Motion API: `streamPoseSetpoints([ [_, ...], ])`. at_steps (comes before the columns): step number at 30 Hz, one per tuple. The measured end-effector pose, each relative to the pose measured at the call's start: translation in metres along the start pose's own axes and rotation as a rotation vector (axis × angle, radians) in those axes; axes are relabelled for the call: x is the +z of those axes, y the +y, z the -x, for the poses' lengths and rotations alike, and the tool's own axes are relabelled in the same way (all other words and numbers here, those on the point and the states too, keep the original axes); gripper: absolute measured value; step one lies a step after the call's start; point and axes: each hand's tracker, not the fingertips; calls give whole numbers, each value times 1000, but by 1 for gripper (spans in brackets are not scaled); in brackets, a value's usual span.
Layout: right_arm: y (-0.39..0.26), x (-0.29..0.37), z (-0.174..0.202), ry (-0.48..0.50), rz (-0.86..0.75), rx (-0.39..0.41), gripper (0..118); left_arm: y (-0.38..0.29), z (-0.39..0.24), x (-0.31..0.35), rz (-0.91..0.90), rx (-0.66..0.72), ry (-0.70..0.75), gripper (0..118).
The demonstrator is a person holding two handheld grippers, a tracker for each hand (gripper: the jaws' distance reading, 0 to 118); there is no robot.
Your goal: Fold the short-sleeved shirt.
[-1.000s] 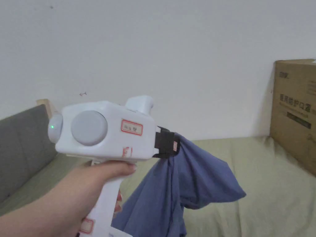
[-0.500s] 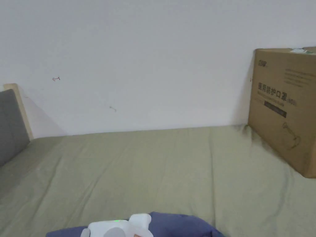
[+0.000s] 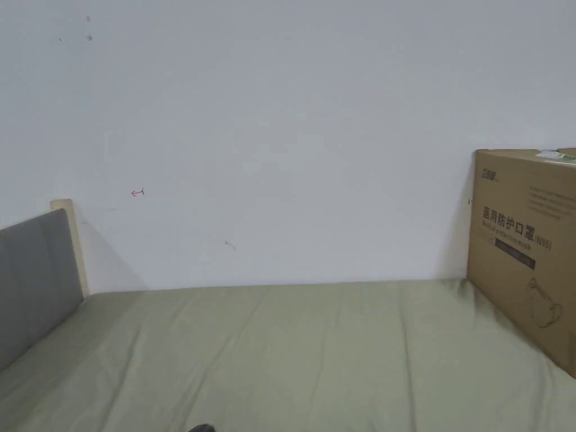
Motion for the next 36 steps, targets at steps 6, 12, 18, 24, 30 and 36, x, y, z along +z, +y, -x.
streamPoseSetpoints([
  [6,-5,8,14,-40,-17,-30,0,-20,-1,43,-118,29,202,0],
  [12,-8,5,18,-29,30,-33,0,-21,13,45,-119,85,269,0],
  [18,-10,2,21,-14,51,-25,0,-25,10,41,-87,56,247,0],
  [24,-8,-11,22,30,111,-32,0,41,51,-30,1,77,153,0],
  [30,-16,-24,25,72,149,1,0,31,195,-203,849,400,87,0],
  [36,-47,-55,27,90,249,27,0,-61,259,-263,947,334,299,116],
])
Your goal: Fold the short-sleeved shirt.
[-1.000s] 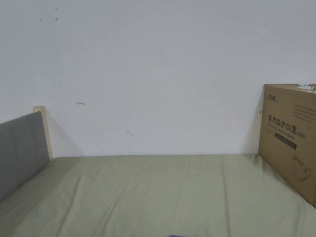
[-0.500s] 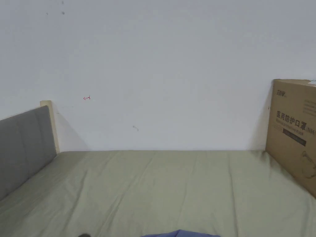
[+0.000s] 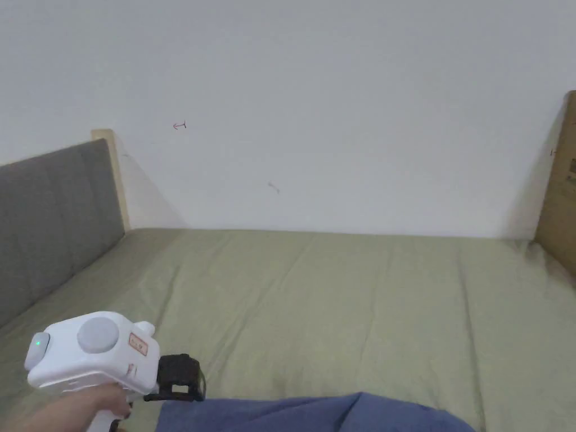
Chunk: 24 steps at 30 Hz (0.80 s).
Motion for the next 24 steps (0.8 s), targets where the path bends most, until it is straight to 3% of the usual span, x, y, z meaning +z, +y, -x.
streamPoseSetpoints([
  [2,-7,-14,-2,-2,38,6,0,2,10,-27,-77,-4,16,115],
  [8,-26,-46,-10,-12,127,5,0,5,21,-103,-12,3,58,115],
  [10,-32,-56,-11,-21,148,16,0,-2,19,-117,19,-66,67,115],
  [12,-36,-67,-12,-24,170,37,0,-15,1,-109,-85,-220,135,112],
  [13,-36,-73,-13,-19,178,46,0,-23,-7,-102,-139,-273,151,103],
  [14,-34,-81,-15,-5,184,46,0,-32,-18,-96,-175,-319,129,83],
  [16,-26,-101,-20,33,199,57,0,-46,-34,-84,-207,-403,85,8],
  [17,-19,-118,-23,60,230,77,0,-53,-41,-84,-175,-427,69,3],
  [19,-1,-157,-30,79,355,109,0,-60,-47,-86,-110,-421,7,3],
  [22,15,-225,-50,105,552,30,1,-62,-43,-73,-192,-372,32,3],
  [23,17,-245,-57,151,582,-31,9,-61,-39,-68,-214,-336,4,3],
  [24,18,-268,-65,198,648,-80,40,-57,-32,-61,-238,-294,-15,3],
])
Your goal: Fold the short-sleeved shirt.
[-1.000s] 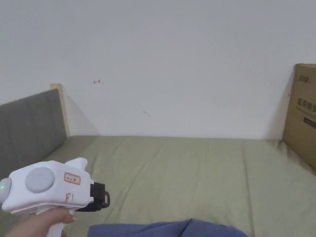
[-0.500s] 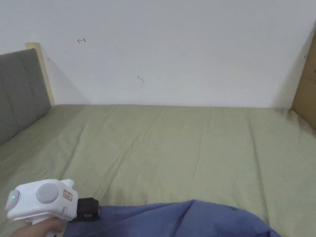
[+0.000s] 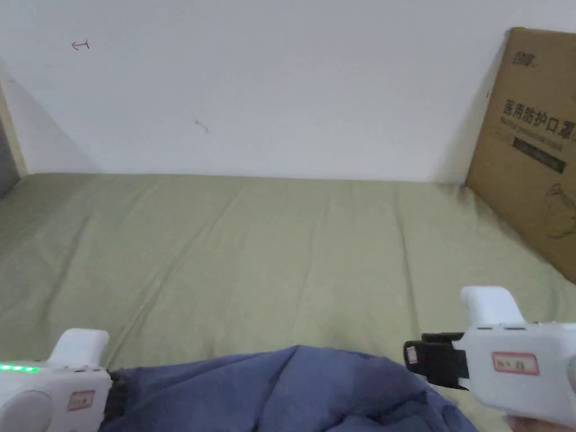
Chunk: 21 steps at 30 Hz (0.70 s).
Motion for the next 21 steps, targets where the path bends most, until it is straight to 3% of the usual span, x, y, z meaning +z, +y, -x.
streamPoseSetpoints([
  [1,12,-15,-7,4,80,-32,84,1,5,3,-12,34,-1,3],
  [2,24,-34,-14,-13,173,-55,118,2,11,6,-18,70,4,3],
  [3,29,-54,-20,-39,269,-78,112,2,18,8,-22,101,13,3],
  [4,31,-68,-24,-27,267,-104,108,4,23,11,-27,122,24,3],
  [8,32,-128,-34,-96,285,-225,111,5,37,18,-59,129,58,3],
  [10,28,-158,-32,-129,340,-235,103,4,42,16,-41,124,66,3],
  [12,23,-167,-23,-182,403,-179,103,2,43,15,-17,118,78,3],
  [14,24,-173,-8,-228,427,-17,102,0,44,14,2,108,80,3],
  [15,25,-158,-1,-251,426,22,100,-1,44,15,7,104,76,3],
  [16,25,-152,2,-230,393,14,90,-1,43,16,14,101,74,3],
  [17,28,-147,3,-222,390,-4,72,-2,41,18,19,99,76,3],
  [18,30,-140,3,-212,379,-6,38,-2,40,22,19,101,74,3],
  [19,34,-126,2,-134,362,-50,9,-1,38,28,19,107,68,3],
  [21,35,-103,-1,-60,314,-130,9,1,32,43,12,117,70,3],
])
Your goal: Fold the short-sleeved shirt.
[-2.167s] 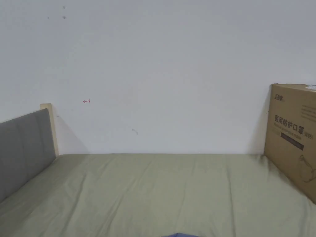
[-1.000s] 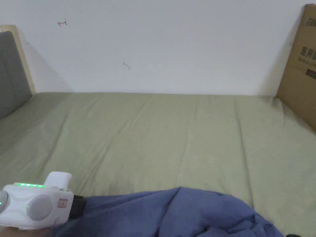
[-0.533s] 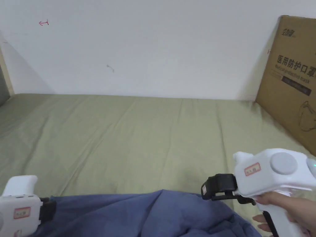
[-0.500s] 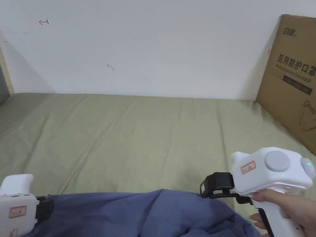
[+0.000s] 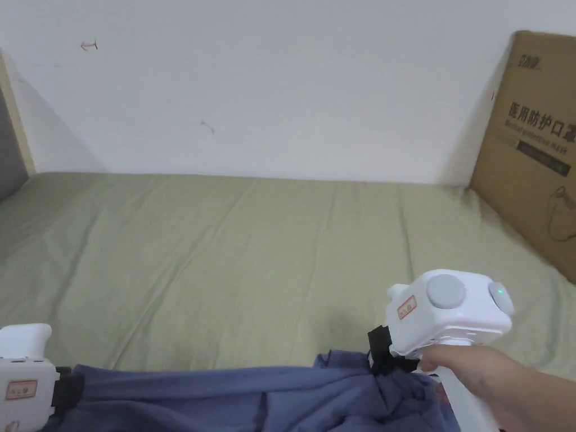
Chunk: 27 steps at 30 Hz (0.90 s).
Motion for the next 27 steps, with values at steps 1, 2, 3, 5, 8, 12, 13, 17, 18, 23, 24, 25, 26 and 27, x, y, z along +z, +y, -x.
streamPoseSetpoints([
  [1,-3,14,-2,18,-38,-19,9,2,-2,11,-8,0,-2,3],
  [2,-7,34,-2,25,-72,-27,9,4,-4,23,-23,-1,-16,3],
  [3,-11,53,-3,27,-110,-29,9,4,-6,39,-53,-1,-27,3],
  [5,-22,92,-4,24,-179,-21,9,7,-14,72,-105,3,-44,3],
  [8,-41,161,3,52,-266,26,9,19,-27,126,-161,-11,-87,3],
  [12,-53,253,11,30,-393,86,9,52,-50,203,-278,-53,-118,3],
  [13,-52,276,11,44,-429,93,9,62,-56,222,-311,-57,-120,3],
  [17,-37,349,22,31,-537,113,9,104,-77,281,-424,-62,-140,3],
  [18,-29,363,26,29,-551,116,9,115,-83,292,-441,-69,-136,3],
  [23,4,417,43,-26,-681,169,9,168,-107,323,-553,-99,-99,3],
  [24,12,425,45,-33,-709,166,9,179,-111,327,-578,-89,-97,3],
  [25,20,432,47,-36,-724,167,9,189,-114,330,-595,-82,-99,3],
  [26,31,437,53,-50,-748,176,9,201,-117,332,-618,-74,-98,3],
  [27,42,442,55,-66,-767,187,9,213,-120,331,-633,-69,-96,3],
])
